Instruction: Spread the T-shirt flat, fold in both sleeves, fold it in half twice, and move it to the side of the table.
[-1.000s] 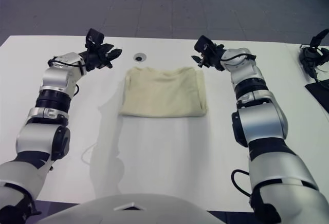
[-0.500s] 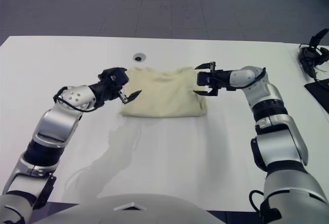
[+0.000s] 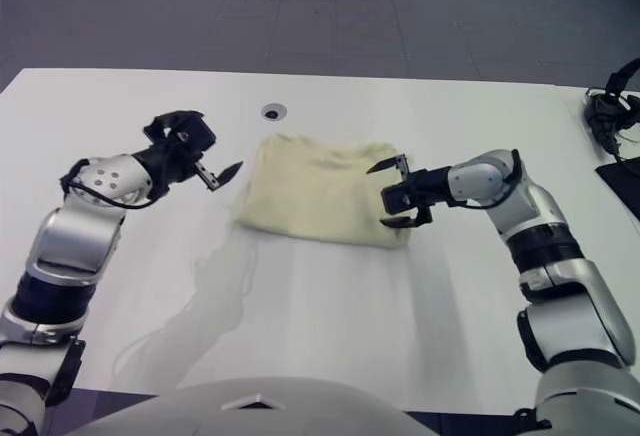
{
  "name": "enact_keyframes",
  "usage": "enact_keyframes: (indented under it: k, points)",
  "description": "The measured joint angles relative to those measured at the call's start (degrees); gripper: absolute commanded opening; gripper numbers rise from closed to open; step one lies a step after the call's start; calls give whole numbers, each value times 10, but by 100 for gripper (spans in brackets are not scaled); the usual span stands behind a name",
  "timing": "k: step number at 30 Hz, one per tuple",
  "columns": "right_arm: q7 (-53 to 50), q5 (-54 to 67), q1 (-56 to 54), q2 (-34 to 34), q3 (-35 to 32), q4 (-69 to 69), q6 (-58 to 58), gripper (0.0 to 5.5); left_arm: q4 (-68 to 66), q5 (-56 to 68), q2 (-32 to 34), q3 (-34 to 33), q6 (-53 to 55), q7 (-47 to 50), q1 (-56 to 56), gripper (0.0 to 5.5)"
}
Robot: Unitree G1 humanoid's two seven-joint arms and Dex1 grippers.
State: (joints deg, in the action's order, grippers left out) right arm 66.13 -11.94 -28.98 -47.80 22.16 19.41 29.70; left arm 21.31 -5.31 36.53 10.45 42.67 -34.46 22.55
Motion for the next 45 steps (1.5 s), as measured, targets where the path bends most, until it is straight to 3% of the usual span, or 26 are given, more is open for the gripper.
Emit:
enact_keyframes:
  k: [5,8,10,13,21,26,31,37,45]
  points:
    - [52,99,104,-5,27,-241,-149,538,-2,1,8,-15,0,-1,0,540]
    - [38,184,115,48,34,-377,-301,538,3,1,9,-23,6,-1,0,540]
    - [16,202,87,79,27,-388,-362,538,28,2,11,-24,16,-1,-7,540]
    - [-16,189,36,93,2,-341,-392,538,66,7,16,-27,40,-2,-39,540]
    - [-115,71,-133,201,16,5,-317,538,111,23,-10,-23,92,16,-83,540]
    - [-180,2,-231,276,35,249,-263,538,107,27,-44,15,103,36,-79,540]
    - [-225,-57,-262,289,54,376,-202,538,69,27,-62,64,101,46,-99,540]
    - [-282,-120,-298,283,80,452,-163,538,-51,8,-67,104,37,56,-71,540]
    - [-282,-149,-312,260,84,469,-163,538,-385,-26,-105,125,-165,50,109,540]
